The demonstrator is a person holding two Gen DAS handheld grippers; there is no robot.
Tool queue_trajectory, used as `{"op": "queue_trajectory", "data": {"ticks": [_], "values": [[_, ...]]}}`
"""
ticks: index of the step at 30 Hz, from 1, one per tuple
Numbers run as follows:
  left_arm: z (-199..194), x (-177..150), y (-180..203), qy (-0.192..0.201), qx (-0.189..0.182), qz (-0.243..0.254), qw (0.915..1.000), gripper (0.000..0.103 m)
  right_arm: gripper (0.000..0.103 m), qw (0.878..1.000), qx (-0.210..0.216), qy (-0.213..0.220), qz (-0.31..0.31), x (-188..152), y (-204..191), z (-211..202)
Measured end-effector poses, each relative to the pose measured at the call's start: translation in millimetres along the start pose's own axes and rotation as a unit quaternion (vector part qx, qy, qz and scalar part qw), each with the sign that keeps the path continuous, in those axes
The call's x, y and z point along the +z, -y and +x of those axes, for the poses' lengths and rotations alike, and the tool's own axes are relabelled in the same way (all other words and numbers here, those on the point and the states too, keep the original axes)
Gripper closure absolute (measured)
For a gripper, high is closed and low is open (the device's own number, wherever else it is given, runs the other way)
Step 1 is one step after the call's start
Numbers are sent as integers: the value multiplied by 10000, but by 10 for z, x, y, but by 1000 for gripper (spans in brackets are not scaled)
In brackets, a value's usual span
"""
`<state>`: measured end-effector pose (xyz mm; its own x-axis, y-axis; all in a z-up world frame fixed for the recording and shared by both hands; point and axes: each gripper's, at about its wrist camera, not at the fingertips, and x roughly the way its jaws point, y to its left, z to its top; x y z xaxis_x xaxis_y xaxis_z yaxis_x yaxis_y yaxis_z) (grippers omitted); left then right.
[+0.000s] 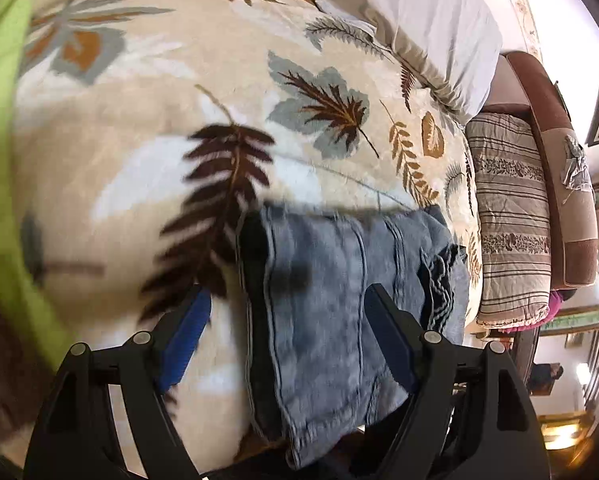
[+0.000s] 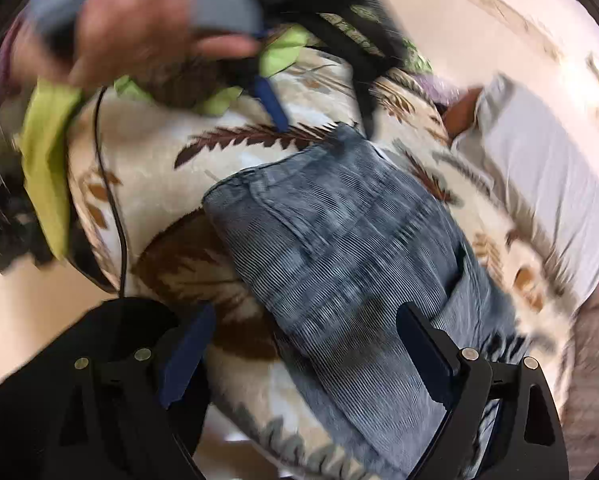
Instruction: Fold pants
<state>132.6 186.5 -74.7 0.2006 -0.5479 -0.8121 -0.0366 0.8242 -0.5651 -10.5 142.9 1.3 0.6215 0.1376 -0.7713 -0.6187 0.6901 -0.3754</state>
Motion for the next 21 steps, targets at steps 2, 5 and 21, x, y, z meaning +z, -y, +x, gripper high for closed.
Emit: {"op": "queue_trajectory", "data": {"ticks": [2,5,21], "values": [[96,111,-7,-120,-75,21,9999,24,10,9992,-334,-26,-199,28,-80,90],[218,212,-3,-276,-319,118,9990,16,10,9978,-591,-128,-283,48,-119,196],[142,37,466,-217,-643,997,9927,80,79,9982,-387,450,-29,159,39,-72]]}}
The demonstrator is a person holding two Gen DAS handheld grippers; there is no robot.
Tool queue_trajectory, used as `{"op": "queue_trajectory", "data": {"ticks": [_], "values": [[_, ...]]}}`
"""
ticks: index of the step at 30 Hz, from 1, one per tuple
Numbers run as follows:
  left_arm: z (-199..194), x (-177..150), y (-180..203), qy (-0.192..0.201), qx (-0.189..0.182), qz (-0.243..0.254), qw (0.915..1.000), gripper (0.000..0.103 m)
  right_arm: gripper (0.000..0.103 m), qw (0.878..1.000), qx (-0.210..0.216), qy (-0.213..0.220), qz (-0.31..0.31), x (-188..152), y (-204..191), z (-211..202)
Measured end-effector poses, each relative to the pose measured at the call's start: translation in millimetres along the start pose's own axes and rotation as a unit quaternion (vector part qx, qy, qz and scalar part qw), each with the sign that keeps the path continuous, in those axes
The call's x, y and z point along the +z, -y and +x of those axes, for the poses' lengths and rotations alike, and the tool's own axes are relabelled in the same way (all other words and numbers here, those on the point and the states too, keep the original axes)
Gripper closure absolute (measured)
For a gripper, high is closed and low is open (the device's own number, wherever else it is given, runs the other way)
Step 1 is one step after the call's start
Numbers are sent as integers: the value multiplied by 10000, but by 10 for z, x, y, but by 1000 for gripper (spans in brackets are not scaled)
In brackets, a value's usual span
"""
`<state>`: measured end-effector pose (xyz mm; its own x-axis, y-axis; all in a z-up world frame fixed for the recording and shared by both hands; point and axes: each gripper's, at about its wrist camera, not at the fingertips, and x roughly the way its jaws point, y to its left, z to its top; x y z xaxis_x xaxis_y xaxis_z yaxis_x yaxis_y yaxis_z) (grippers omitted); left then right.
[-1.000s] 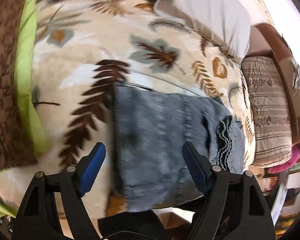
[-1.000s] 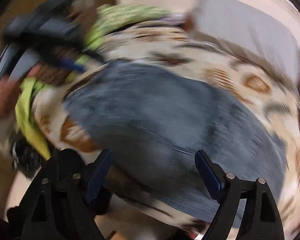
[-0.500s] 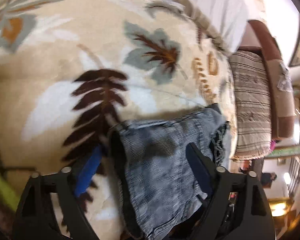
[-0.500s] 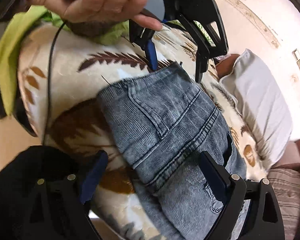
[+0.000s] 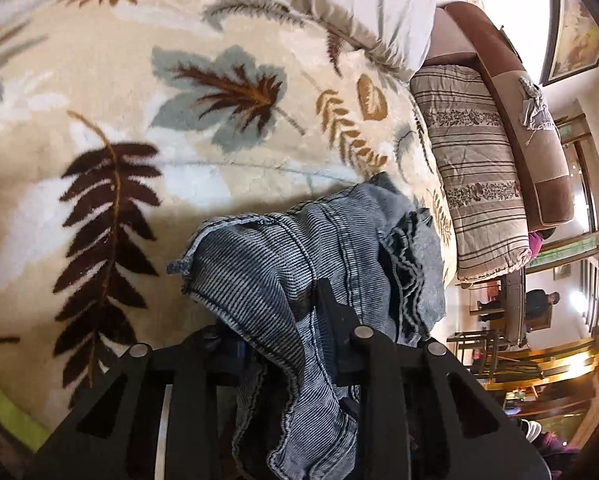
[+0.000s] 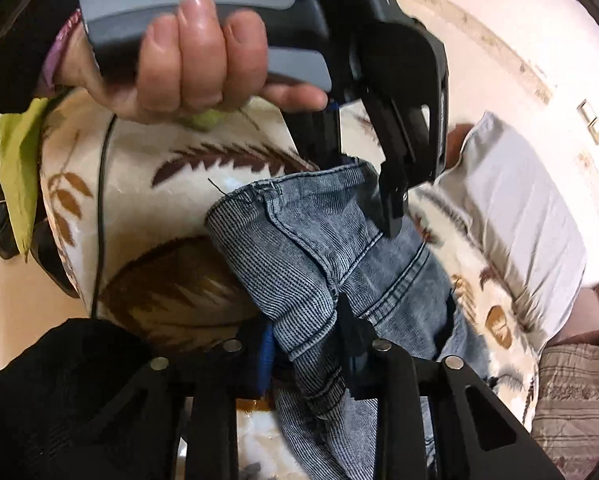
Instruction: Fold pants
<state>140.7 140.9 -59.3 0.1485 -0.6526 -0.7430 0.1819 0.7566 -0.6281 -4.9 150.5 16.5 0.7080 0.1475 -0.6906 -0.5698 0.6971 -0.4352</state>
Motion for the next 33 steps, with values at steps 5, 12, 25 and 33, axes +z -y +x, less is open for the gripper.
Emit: {"op": "queue_trajectory", "data": {"ticks": [5,12,25,33], "values": [[-161,45,309,164,51,52,9998,83,80,9975,84,287,644,-5,293,-290],[-220,159,988,315,179,429,9984,89,81,9833,199,566,1718,-219,908,-667],[395,315,2232,-12,266,1034,9943,91,82,9330,485,741,3488,-1065,1749,-968],[1355,331,2855,-621,545,1308,9880,91,82,8722,733,544,4806,-1911,2121,-922]]}}
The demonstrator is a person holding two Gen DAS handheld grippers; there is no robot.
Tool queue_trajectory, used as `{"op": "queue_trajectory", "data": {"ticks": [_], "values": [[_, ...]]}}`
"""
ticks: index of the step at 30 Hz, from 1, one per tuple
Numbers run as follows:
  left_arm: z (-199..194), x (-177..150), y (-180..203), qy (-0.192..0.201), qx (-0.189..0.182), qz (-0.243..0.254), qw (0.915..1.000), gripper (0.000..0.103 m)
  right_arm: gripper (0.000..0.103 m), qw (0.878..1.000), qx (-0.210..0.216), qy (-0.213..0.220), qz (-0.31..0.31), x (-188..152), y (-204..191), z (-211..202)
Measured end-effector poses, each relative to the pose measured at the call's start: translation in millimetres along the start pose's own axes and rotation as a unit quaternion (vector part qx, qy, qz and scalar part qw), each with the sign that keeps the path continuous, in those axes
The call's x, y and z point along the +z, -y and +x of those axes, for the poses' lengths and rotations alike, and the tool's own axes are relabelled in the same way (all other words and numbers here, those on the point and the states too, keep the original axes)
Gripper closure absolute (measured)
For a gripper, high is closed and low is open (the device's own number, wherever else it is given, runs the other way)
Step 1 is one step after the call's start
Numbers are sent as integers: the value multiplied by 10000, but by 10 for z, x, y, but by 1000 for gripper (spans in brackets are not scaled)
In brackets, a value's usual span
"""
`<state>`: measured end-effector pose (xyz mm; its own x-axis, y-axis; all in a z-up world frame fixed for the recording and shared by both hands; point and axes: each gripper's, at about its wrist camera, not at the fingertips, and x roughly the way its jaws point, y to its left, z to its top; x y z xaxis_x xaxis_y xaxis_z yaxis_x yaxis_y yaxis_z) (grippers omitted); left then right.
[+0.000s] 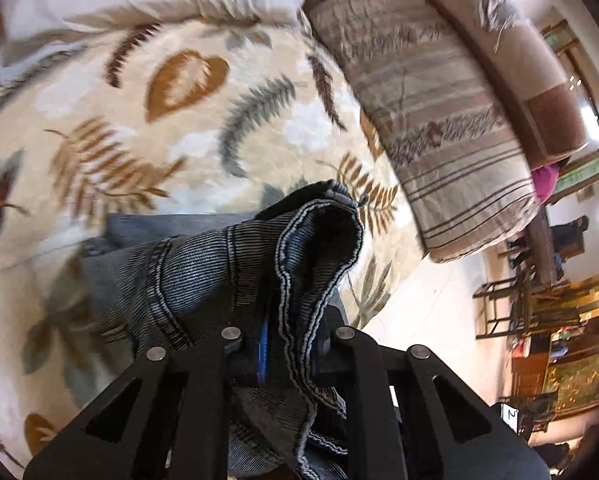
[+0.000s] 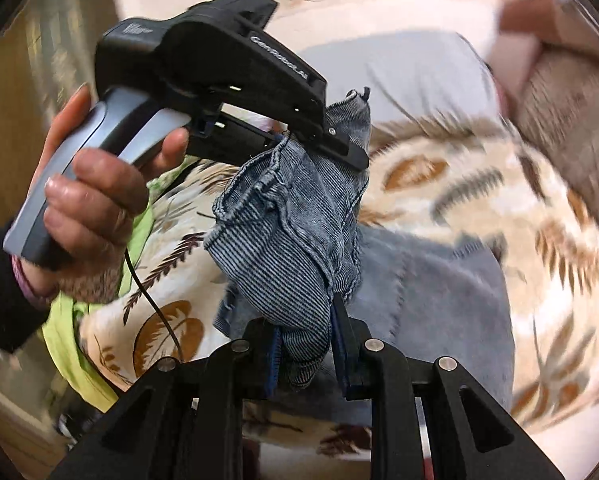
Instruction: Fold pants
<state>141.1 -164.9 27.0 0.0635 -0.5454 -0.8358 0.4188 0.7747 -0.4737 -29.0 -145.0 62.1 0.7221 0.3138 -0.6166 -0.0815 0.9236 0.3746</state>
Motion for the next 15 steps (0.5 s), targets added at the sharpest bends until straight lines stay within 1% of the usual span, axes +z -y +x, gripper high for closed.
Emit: {"op": "queue_trajectory", "data": {"ticks": [2,4,6,8,11,13,14,15], "values": [[221,57,106,-177,127,15,9998,91,82,9993,41,-72,351,-48,218,2],[475,105,200,-357,329,50,9988,91,82,9967,144,-163,781,-110,447,38],[713,138,266,-521,512,47,9973,91,81,9918,251,-252,1229,-187,673,84],[871,162,294,-654,625,8,9959,91,81,9862,348,-341,1582,-268,834,137],[1060,155,360,-818,837,23,9931,91,76,9785,408,-414,1977,-375,1041,166],[1145,159,420,-884,1004,52,9910,87,71,9719,484,-486,2253,-433,1171,186],[1159,167,446,-906,1036,43,9905,84,66,9683,515,-494,2393,-461,1233,182],[1144,162,490,-907,1041,43,9904,83,66,9654,481,-492,2515,-478,1300,162]]}}
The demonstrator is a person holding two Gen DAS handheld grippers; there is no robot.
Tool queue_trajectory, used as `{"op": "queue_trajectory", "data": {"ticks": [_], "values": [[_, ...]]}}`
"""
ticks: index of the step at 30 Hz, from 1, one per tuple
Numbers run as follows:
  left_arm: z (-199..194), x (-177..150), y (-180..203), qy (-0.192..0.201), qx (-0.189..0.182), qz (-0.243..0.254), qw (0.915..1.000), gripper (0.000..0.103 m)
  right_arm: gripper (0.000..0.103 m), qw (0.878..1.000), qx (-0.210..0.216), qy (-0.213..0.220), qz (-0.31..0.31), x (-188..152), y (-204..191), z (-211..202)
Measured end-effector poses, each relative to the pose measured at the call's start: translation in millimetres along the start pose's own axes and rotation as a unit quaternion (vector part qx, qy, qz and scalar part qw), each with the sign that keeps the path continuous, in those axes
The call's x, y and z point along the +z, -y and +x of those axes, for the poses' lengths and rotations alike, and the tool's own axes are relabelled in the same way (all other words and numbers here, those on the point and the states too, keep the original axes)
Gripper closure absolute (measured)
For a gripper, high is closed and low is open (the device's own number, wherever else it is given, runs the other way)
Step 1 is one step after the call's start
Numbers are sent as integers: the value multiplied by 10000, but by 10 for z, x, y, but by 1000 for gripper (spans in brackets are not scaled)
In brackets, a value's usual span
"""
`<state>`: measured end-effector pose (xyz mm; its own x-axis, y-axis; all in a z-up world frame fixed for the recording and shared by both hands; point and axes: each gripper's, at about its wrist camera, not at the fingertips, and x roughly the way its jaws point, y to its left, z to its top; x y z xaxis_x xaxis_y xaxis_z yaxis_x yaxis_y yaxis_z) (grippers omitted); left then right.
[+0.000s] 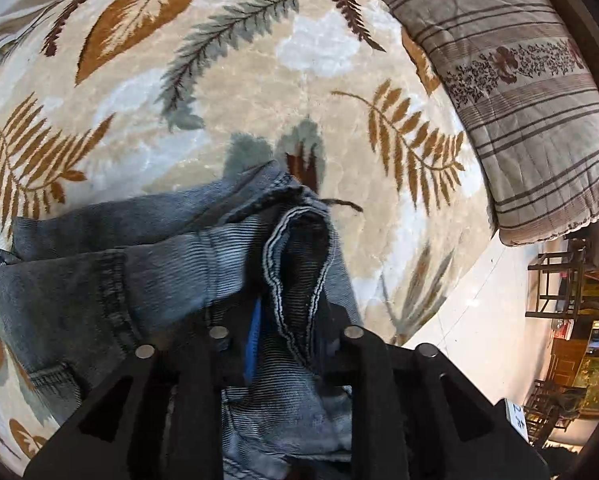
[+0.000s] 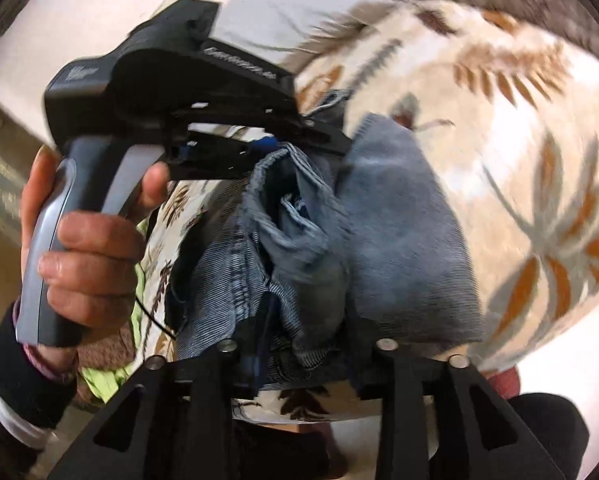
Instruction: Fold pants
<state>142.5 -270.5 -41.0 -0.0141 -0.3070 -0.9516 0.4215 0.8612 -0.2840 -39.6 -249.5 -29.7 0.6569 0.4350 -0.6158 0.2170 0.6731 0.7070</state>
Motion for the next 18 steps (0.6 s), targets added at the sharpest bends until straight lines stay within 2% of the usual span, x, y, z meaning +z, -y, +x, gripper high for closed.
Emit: {"op": "queue_trajectory", "data": {"ticks": [2,4,5,7,8,9,10,11,12,14,18], "values": [[-82,-10,57,19,-32,74,10000,81,66,9998,-86,119,151,47,117,-114],[-276,-44,73,49,-302,135,9994,79,64,9994,-105,237,237,105,202,-247],[-400,-59,60,131,-449,151,9988,79,58,9989,-134,354,261,151,250,-352],[-748,-109,-37,506,-702,159,9961,64,46,9980,-173,552,254,250,293,-490],[-898,-126,-121,692,-734,118,9948,43,41,9975,-171,634,247,313,308,-539],[-1059,-159,-261,925,-709,1,9932,29,39,9973,-139,685,242,393,314,-566],[-1212,-242,-450,1209,-667,-139,9903,28,37,9974,-72,677,222,474,310,-559],[-1311,-327,-648,1374,-605,-263,9883,28,30,9980,12,604,180,550,288,-524],[-1345,-403,-813,1431,-554,-401,9873,28,27,9984,96,541,119,641,262,-460],[-1321,-543,-1134,1461,-550,-775,9847,28,27,9990,151,409,-49,770,191,-320],[-986,-887,-1688,1187,-993,-1586,9752,28,25,9995,32,43,-307,1016,58,143]]}}
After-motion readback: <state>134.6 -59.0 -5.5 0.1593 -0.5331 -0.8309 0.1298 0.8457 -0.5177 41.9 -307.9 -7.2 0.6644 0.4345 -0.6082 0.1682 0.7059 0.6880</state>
